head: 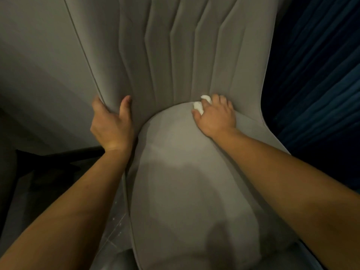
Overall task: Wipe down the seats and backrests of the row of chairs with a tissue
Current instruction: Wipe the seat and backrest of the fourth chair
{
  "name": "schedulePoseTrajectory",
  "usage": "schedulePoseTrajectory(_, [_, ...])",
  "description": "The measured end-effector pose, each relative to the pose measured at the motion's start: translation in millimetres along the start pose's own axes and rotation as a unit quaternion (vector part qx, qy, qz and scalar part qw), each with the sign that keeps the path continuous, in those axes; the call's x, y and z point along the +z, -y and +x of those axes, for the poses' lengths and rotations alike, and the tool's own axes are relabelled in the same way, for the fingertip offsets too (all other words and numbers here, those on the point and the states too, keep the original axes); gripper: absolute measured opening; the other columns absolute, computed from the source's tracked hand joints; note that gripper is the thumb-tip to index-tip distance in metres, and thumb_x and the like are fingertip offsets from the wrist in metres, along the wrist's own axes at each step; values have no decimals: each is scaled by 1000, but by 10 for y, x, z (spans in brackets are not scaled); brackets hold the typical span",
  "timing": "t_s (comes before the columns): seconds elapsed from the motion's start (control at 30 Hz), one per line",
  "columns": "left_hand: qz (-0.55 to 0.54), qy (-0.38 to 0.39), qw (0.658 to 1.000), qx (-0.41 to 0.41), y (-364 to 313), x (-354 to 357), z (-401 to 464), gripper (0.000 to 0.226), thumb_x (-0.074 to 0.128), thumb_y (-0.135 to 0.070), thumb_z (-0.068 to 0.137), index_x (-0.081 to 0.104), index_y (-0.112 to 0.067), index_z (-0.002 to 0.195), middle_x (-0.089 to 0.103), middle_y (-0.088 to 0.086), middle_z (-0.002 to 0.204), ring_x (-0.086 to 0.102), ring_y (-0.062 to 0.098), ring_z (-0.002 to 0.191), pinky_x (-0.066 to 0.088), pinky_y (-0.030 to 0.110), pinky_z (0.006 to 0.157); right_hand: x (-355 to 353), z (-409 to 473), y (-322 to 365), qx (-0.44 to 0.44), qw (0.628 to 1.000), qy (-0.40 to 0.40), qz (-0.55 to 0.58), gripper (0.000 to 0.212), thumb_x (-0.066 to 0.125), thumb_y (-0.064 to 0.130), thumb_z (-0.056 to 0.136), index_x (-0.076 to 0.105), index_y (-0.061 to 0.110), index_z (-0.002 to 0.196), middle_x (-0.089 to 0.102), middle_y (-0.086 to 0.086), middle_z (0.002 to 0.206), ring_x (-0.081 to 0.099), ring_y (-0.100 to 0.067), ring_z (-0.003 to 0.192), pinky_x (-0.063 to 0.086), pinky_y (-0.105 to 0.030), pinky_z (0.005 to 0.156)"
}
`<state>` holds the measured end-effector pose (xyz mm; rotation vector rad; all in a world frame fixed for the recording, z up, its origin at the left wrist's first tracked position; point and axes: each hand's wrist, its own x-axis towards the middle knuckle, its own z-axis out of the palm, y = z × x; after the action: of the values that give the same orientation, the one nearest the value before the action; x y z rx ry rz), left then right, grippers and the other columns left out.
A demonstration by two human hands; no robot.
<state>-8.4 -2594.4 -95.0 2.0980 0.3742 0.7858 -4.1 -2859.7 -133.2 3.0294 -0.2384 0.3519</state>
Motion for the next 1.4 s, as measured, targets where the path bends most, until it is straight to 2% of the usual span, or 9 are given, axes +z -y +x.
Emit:
schedulePoseTrajectory(0.17, [10,-12,1000,-4,8,25,3,67,56,-68,80,54,-12,116,68,14,100,59,38,94,40,38,75,-25,7,302,41,992,59,105,72,40,66,88,44,22,145,43,-8,151,35,-34,137,20,-48,117])
schedulePoseTrajectory(0.33, [13,-7,1000,-6,-14,16,3,67,56,-66,81,54,-12,120,68,15,104,60,39,96,43,40,77,-94,-167,792,-84,976,52,196,79,50,66,82,42,18,144,54,-9,140,42,-30,132,27,-46,113])
schedulePoseTrajectory(0.5, [26,2,1000,-3,-19,6,4,65,56,-65,82,52,-9,112,67,18,99,59,42,92,41,41,73,-68,-55,585,-170,977,63,112,73,32,72,88,38,31,148,46,1,147,34,-23,139,14,-51,119])
schedulePoseTrajectory(0.63, [31,2,1000,-3,-12,16,14,68,56,-66,82,52,-9,118,67,20,103,59,44,94,42,42,75,-70,57,240,-82,991,75,68,71,23,75,88,43,36,144,46,1,147,35,-22,139,14,-54,118])
schedulePoseTrajectory(0.83, [42,9,999,5,23,17,29,71,54,-67,82,50,-6,120,66,22,106,58,45,97,42,44,78,-91,-151,-268,26,998,56,13,77,22,74,88,53,22,137,55,-9,135,44,-28,128,27,-48,109])
schedulePoseTrajectory(0.97, [59,5,998,3,31,29,45,74,52,-68,82,50,-3,116,65,24,104,57,44,96,39,46,79,-136,-319,-334,41,992,84,81,73,30,70,91,48,21,141,47,-10,144,37,-30,133,28,-43,112])
schedulePoseTrajectory(1.1, [71,-10,997,-1,31,65,57,77,48,-71,80,53,-4,115,65,20,106,56,41,99,35,44,81,-309,-803,-264,13,986,97,131,63,35,63,96,47,24,144,41,-7,149,29,-29,140,21,-40,116])
schedulePoseTrajectory(1.2, [69,-26,997,3,53,85,52,77,47,-73,79,55,-9,120,67,11,112,56,33,104,37,39,85,-519,-1460,-245,-40,980,127,149,68,37,63,95,43,22,148,37,-9,154,25,-33,145,17,-44,121])
schedulePoseTrajectory(1.4, [56,-91,994,38,-1,83,-62,75,52,-67,82,61,-1,116,68,9,113,53,23,103,34,29,88,-944,-2601,-257,-88,977,133,143,67,47,64,93,49,24,147,41,-14,152,27,-37,146,21,-53,119])
